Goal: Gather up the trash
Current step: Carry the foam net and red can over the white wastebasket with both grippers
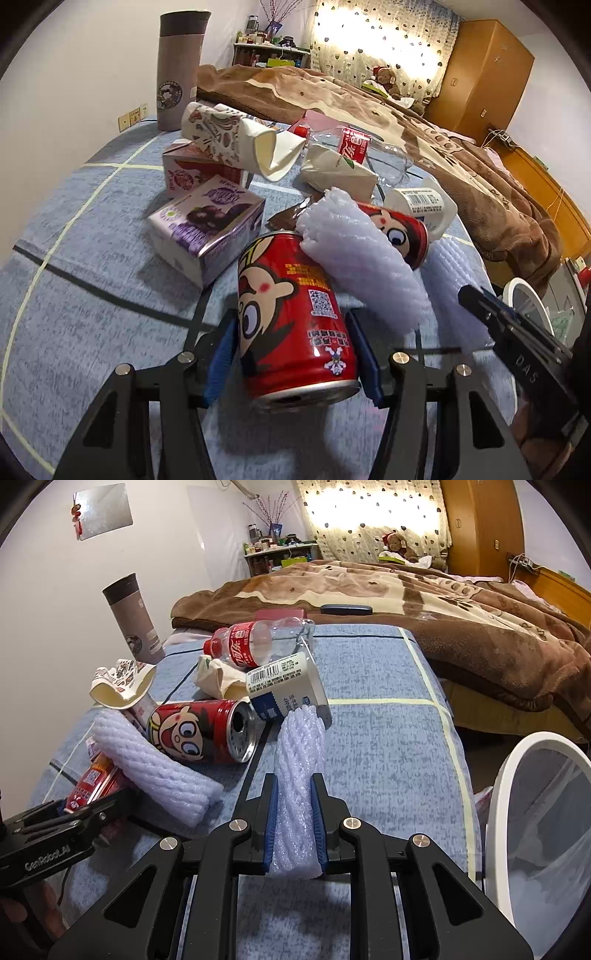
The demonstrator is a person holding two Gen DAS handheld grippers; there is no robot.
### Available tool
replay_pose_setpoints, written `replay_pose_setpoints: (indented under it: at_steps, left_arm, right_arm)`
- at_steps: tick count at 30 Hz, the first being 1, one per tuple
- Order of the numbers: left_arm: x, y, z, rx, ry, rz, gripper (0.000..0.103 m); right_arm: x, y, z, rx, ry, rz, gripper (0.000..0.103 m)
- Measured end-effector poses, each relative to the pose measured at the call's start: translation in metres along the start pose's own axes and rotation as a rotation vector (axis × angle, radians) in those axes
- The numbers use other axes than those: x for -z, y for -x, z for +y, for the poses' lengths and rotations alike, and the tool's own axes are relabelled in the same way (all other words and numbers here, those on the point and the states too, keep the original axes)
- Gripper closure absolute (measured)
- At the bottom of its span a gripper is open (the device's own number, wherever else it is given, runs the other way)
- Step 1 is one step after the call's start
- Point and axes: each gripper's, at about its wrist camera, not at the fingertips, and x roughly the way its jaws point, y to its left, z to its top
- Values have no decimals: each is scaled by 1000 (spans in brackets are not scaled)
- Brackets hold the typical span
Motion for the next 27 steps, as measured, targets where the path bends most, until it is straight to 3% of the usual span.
replay_pose_setpoints:
  at_steps: [8, 17, 27]
  left_arm:
    - [0, -5, 9, 15, 39, 16, 42]
    - [-3, -2, 2, -14, -8, -5, 46]
    - [4, 34, 4, -23, -8, -67, 46]
  right_arm:
    - [4, 2, -2, -4, -16, 2, 85]
    - [5, 5, -3, -4, -18, -7, 85]
    - [6, 25, -10, -29, -36, -43, 85]
